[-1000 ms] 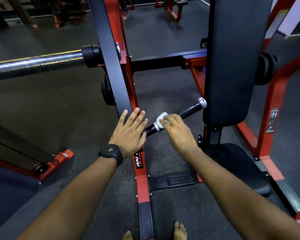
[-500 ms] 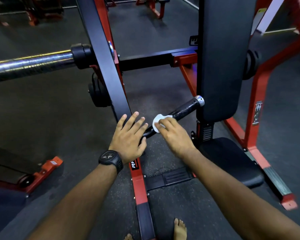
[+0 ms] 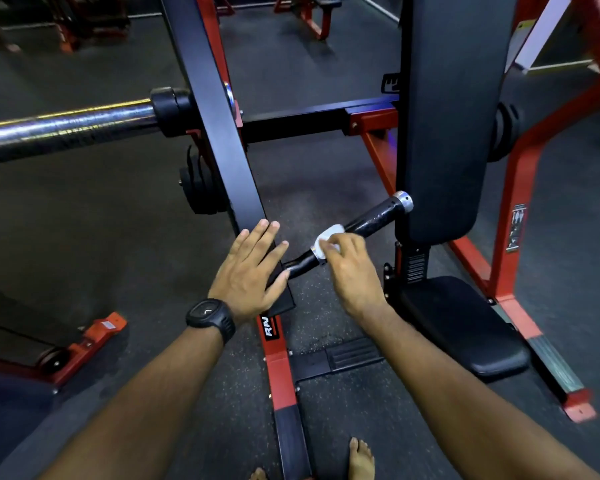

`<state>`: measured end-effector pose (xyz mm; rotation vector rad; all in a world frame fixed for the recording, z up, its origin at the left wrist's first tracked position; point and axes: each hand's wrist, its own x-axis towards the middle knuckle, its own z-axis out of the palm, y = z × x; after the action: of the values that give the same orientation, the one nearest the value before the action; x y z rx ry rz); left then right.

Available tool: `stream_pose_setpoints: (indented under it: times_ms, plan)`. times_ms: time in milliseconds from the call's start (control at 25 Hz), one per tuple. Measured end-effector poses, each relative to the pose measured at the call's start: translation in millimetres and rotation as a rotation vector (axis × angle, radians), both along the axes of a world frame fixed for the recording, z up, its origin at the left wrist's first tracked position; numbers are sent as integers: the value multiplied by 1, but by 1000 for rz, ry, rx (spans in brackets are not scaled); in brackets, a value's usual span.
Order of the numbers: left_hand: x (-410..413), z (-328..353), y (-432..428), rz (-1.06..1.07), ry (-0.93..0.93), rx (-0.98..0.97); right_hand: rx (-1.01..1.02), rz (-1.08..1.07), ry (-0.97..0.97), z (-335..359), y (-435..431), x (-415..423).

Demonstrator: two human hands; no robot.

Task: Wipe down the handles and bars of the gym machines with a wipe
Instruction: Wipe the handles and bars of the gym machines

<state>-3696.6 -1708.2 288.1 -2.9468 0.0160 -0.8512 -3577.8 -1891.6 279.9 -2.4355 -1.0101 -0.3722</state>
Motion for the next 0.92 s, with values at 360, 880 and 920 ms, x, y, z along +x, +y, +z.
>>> stream_pose_setpoints:
  times_ms: [360, 880, 920]
  plan:
    - [0, -2, 9, -39, 6, 67, 345, -259, 189, -4, 12, -21]
    - [1, 1, 3, 21, 37, 122, 1475, -776, 1009, 1, 57, -22]
    - [0, 0, 2, 22, 43, 112, 1471, -765, 1007, 1, 54, -20]
